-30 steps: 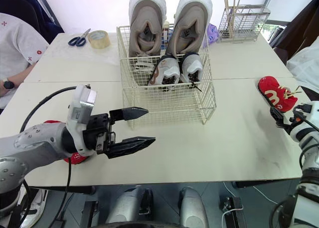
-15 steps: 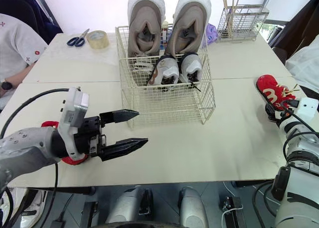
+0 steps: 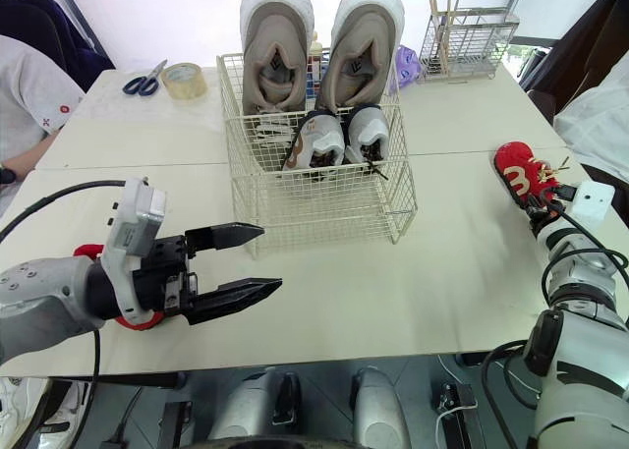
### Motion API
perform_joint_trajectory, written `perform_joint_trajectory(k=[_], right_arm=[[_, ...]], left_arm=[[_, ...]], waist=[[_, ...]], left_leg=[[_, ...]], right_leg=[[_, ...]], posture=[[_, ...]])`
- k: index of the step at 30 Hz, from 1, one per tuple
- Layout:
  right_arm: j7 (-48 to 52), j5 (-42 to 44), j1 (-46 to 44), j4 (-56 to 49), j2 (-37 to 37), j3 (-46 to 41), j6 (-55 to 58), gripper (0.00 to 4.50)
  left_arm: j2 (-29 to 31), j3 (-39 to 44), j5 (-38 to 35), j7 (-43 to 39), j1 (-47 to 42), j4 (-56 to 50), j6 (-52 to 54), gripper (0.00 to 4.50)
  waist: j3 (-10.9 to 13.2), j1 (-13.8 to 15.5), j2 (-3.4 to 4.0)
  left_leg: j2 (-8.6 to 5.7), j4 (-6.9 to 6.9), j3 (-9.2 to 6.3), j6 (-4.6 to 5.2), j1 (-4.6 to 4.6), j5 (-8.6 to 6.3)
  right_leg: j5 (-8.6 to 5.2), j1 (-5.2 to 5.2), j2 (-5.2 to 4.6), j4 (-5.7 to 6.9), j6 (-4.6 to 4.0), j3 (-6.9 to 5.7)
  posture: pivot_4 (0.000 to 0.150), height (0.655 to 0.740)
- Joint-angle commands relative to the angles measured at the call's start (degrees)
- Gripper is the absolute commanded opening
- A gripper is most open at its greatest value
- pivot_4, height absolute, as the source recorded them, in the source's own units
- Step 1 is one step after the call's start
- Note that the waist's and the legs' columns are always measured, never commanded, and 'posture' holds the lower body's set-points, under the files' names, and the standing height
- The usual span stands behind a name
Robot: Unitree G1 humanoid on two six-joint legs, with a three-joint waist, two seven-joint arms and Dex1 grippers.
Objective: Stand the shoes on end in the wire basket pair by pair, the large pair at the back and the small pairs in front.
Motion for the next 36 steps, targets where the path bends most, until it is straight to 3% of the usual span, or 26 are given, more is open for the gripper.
perform_joint_trajectory(k=[1,5,11,15,19,21,25,29,36], right_arm=[[-0.53,-1.17,-1.6,-0.59,-0.38,0.72,-1.11,0.64],[-0.8,-0.42,-4.36,-2.08,-3.3,-0.46,-4.7,0.64],[6.84,0.18,-19.88,-7.85,-9.32,0.89,-10.71,0.64],[26.33,1.45,-38.37,-17.0,-9.04,7.28,-8.6,0.64],[47.82,10.96,-47.83,-29.4,-7.15,11.16,11.04,0.64],[56.48,16.37,-47.98,-39.58,-6.99,14.44,22.42,0.64],[64.6,23.79,-43.95,-55.18,-7.59,21.65,33.9,0.64],[66.47,31.65,-39.19,-66.68,-10.41,32.98,33.09,0.64],[66.47,36.1,-42.06,-69.13,-10.33,46.64,17.91,0.64]], left_arm=[[0.89,2.81,-0.25,-0.56,0.37,-0.68,-1.59,4.5],[1.58,6.63,-1.05,-2.87,0.2,2.68,-1.96,4.5],[3.38,12.77,-1.01,-10.16,-2.52,13.29,-0.74,4.5],[5.77,14.49,1.69,-16.73,-6.26,22.57,0.64,4.5],[7.81,15.17,5.05,-21.51,-9.03,28.6,1.88,4.5],[8.58,16.41,5.94,-23.44,-9.55,31.39,2.76,4.5],[10.0,18.56,7.48,-26.24,-10.93,36.14,4.57,4.5],[11.25,21.55,5.62,-28.02,-12.0,40.84,8.66,4.5],[9.5,16.31,-5.54,-29.55,-19.87,43.52,17.5,4.5]], waist=[[0.0,-0.02,0.0],[0.04,0.03,0.08],[0.66,-0.07,1.09],[0.85,-1.17,1.29],[0.82,-1.27,0.8],[0.83,-1.09,0.67],[0.85,-0.73,0.58],[0.8,-0.32,0.42],[1.01,0.33,0.02]], left_leg=[[0.0,0.0,0.0,0.0,0.01,0.0],[0.0,-0.01,0.0,0.0,0.02,0.0],[-0.08,-0.08,0.12,0.01,0.0,0.0],[0.02,-0.25,0.23,-0.13,-0.15,0.08],[0.21,-0.38,0.13,-0.26,-0.49,0.16],[0.24,-0.36,0.11,-0.27,-0.56,0.16],[0.07,-0.06,0.12,-0.1,-0.67,0.06],[0.03,-0.07,0.14,-0.09,-0.66,0.04],[0.03,-0.06,0.17,-0.17,-0.71,0.07]], right_leg=[[0.0,0.01,0.0,-0.01,0.0,0.0],[0.0,0.01,0.0,-0.02,-0.01,0.0],[0.0,-0.1,-0.06,-0.02,0.01,0.05],[0.09,-0.49,0.03,0.22,0.23,0.1],[-0.08,-1.0,0.2,0.56,0.05,0.06],[-0.09,-1.0,0.17,0.57,0.03,-0.02],[-0.07,-1.01,-0.09,0.67,0.03,-0.05],[-0.06,-1.05,-0.2,0.69,0.04,-0.08],[-0.06,-1.18,-0.22,0.8,0.04,-0.08]], posture=[[0.15,0.74],[0.15,0.74],[0.15,0.74],[0.15,0.74],[0.15,0.74],[0.15,0.74],[0.15,0.74],[0.15,0.74],[0.15,0.74]])
